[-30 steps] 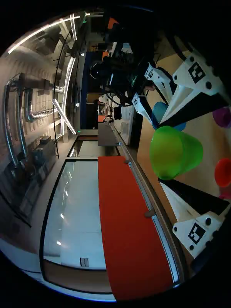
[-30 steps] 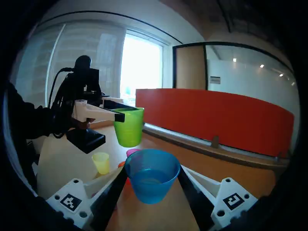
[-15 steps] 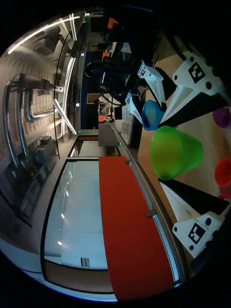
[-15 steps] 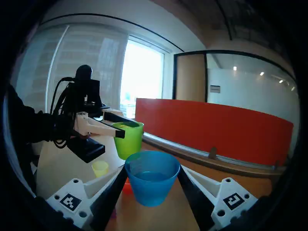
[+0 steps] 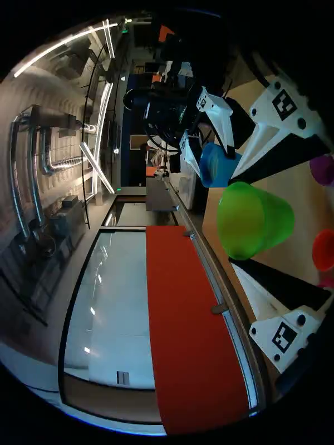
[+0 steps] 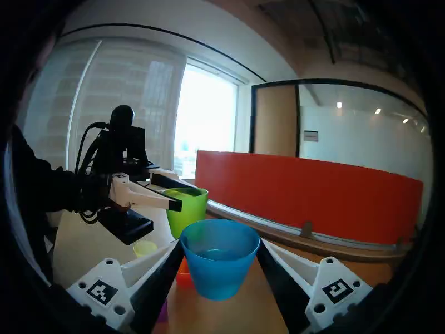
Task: Pour water
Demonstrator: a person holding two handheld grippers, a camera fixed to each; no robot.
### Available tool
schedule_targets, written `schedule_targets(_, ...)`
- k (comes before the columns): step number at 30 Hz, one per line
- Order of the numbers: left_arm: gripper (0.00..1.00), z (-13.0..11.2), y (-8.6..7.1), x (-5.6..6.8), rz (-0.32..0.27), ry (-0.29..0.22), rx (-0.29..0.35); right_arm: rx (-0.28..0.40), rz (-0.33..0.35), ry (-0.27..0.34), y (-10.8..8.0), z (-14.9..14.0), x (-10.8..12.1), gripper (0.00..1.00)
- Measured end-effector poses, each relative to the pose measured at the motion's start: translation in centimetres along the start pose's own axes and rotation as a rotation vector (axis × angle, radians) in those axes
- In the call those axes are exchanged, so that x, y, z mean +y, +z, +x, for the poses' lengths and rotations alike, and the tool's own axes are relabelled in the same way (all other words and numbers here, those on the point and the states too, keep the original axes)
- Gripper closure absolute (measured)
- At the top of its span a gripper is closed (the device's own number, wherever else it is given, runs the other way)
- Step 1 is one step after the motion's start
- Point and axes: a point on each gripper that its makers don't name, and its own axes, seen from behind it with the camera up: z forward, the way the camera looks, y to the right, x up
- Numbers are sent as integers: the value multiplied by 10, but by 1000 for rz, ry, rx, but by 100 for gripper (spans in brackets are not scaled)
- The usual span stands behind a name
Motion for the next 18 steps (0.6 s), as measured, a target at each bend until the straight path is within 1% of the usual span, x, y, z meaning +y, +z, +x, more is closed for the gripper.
schedule_targets(6, 9, 4, 1, -1, 1, -15, 20, -2, 0, -14, 1, 5, 0, 7)
schedule_targets(18, 9, 9, 0, 2, -3, -9, 34, -6, 6, -33, 3, 13, -2, 7)
